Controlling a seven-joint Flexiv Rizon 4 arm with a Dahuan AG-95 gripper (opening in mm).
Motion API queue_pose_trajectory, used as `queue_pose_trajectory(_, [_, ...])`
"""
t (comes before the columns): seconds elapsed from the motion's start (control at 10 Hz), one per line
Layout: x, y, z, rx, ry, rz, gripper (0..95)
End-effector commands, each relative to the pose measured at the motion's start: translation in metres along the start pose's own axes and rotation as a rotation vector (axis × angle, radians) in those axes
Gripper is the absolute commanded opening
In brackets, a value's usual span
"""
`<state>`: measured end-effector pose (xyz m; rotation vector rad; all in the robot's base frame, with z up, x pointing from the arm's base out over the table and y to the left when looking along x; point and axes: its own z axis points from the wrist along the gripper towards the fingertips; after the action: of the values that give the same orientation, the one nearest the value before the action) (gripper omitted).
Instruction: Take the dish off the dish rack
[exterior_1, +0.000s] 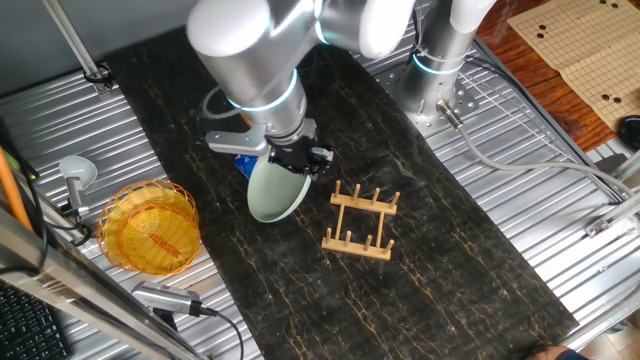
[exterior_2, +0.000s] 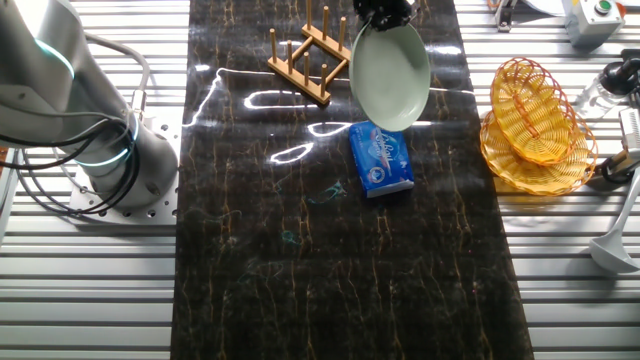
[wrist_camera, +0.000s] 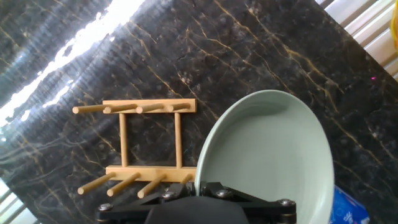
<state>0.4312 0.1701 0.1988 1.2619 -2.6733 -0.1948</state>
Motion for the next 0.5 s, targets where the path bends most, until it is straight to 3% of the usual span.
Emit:
queue_pose_trajectory(0.1, [0.0006,-0.0002,0.0018,0.002,-0.017,-0.011,0.0])
queue_pose_trajectory(0.5, [0.0007,-0.0001,0.0022,0.006,-0.013,-0.005,0.0])
